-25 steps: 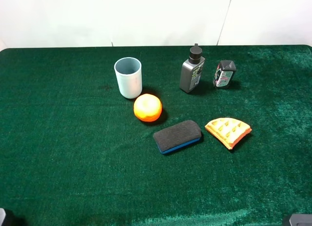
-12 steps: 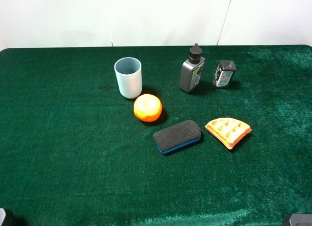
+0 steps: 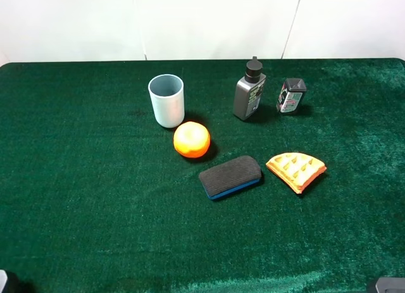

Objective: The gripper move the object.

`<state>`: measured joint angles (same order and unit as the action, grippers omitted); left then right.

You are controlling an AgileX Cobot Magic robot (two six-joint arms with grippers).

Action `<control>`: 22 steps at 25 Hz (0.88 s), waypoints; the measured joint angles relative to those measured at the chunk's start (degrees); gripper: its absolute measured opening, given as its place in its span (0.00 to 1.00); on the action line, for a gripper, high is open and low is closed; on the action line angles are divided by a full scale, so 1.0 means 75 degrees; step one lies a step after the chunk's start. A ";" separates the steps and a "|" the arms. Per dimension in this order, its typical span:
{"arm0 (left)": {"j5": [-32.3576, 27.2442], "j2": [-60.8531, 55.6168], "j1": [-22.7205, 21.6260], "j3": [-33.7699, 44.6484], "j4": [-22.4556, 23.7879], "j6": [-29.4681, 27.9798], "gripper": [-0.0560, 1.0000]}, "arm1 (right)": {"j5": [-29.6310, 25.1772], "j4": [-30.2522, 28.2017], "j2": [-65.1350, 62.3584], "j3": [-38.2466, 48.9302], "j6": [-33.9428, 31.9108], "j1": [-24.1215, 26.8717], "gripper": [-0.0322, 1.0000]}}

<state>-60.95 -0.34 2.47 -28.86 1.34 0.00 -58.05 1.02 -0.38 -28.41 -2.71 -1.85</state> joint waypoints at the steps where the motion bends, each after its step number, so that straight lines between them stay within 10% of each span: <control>1: 0.0000 0.0000 0.0000 0.0000 0.0000 0.0000 0.99 | 0.0000 0.0000 0.0000 0.0000 0.0000 0.0000 0.70; 22: 0.0000 0.0000 0.0000 0.0000 0.0000 0.0000 0.99 | 0.0000 0.0000 0.0000 0.0000 0.0000 0.0000 0.70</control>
